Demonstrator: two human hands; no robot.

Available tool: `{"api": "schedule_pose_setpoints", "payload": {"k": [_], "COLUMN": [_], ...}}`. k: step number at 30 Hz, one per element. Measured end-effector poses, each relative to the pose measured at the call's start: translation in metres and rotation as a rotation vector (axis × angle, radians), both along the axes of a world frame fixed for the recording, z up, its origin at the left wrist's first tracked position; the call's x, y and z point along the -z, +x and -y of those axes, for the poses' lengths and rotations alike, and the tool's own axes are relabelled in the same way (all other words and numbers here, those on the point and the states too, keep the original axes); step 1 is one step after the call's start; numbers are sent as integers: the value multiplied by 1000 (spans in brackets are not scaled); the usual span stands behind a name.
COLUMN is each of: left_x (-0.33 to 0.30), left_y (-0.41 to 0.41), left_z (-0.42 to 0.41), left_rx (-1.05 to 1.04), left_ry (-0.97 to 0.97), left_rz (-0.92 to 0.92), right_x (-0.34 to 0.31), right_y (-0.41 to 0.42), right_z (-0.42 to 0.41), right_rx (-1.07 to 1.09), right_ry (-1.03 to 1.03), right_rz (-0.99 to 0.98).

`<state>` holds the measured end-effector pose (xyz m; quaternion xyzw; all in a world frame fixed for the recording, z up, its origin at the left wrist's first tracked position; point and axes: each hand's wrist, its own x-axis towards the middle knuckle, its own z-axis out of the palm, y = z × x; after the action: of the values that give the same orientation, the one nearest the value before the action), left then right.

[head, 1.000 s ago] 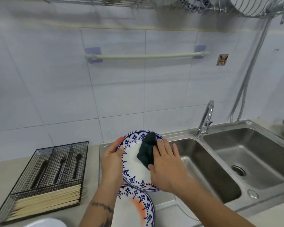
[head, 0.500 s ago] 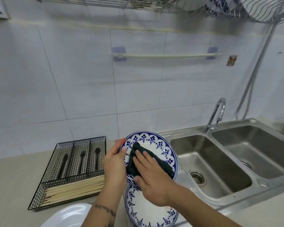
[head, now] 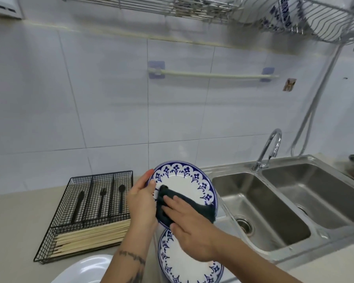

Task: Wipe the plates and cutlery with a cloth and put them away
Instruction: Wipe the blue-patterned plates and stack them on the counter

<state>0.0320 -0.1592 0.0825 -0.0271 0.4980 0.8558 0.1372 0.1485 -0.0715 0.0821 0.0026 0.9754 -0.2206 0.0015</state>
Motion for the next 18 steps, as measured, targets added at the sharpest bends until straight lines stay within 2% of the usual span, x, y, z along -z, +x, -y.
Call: {"api": "schedule_pose_setpoints", "payload": {"k": [3, 9, 13, 18], "left_x": [-2, -11, -18, -15], "left_y": [5, -1, -9, -4], "left_z": [-5, 5, 18, 17], "left_rx": [58, 85, 56, 59], "left_ry": [7, 29, 18, 38], "left_rz": [-1, -14, -51, -62], "right_x": [-6, -6, -2, -8], "right_y": [-20, -27, 4, 15], "right_z": [-10, -58, -32, 3], "right_rx": [-23, 192, 183, -1], "right_ry": [52, 460, 380, 228], "right_rz": [-57, -87, -61, -87]}}
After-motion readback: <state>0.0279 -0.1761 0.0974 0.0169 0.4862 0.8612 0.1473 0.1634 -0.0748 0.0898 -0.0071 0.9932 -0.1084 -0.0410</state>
